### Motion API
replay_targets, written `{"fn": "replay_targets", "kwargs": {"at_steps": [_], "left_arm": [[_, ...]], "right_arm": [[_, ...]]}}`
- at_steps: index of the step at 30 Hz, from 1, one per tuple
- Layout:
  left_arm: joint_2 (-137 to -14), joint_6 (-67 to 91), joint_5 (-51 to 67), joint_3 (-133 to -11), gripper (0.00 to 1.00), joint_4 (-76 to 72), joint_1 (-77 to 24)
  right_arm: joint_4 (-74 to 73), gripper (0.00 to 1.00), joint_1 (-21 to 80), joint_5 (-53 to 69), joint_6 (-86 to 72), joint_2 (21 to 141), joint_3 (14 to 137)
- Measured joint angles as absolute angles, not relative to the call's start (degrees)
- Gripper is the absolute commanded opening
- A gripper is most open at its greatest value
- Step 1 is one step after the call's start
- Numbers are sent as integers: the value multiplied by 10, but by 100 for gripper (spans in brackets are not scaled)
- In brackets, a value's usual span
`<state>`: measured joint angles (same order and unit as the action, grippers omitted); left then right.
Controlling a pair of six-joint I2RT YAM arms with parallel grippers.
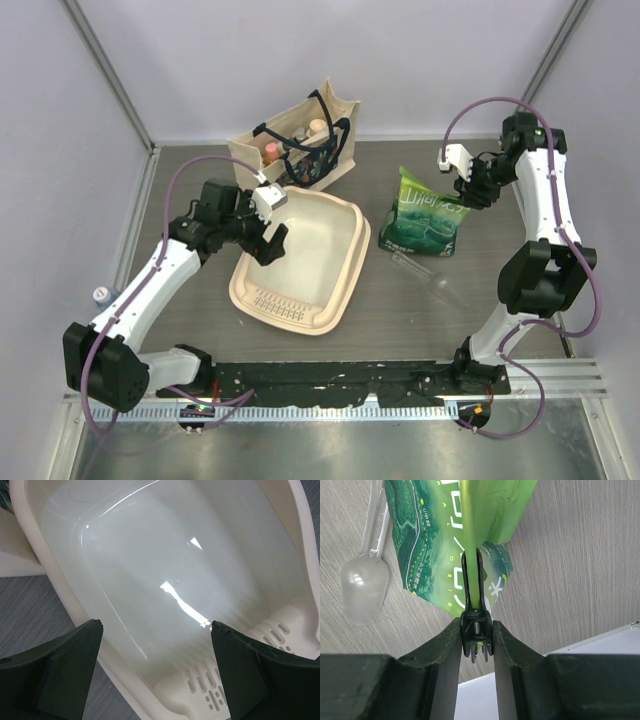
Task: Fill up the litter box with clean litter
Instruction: Remove the clamp from the cat litter bag.
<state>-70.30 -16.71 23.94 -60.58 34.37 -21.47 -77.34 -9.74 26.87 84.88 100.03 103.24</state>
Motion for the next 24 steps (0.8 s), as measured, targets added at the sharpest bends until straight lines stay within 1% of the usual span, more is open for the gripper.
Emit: {"fn": "replay_targets", "kwargs": {"at_steps": [2, 4, 11, 14, 16, 17, 18, 20, 21, 24], "left_arm": [[-703, -167, 239, -606, 95, 343, -215], [-703, -167, 240, -606, 95, 342, -215], [-703, -165, 240, -604, 95, 340, -215], [-703, -165, 240, -601, 95, 339, -215], [-703, -164, 240, -600, 95, 337, -215], [-703, -164, 240, -600, 95, 336, -215], [-703, -163, 240, -600, 95, 336, -215], [-703, -162, 240, -598, 96, 333, -215], [-703, -160, 240, -597, 95, 333, -215], [-703, -157, 240, -597, 95, 333, -215]], "right_arm": [[-775, 35, -97, 269, 848, 1000, 1036], [-777, 39, -96, 269, 846, 1000, 1037], [-777, 40, -96, 269, 839, 996, 1046], [-777, 38, -96, 269, 838, 995, 1046], [-777, 33, -96, 269, 838, 995, 1046], [-777, 28, -96, 269, 837, 995, 1046], [-777, 19, -96, 269, 837, 995, 1046], [-776, 10, -96, 268, 837, 995, 1046], [-776, 1, -95, 267, 837, 995, 1046], [-776, 1, -95, 267, 834, 995, 1047]]}}
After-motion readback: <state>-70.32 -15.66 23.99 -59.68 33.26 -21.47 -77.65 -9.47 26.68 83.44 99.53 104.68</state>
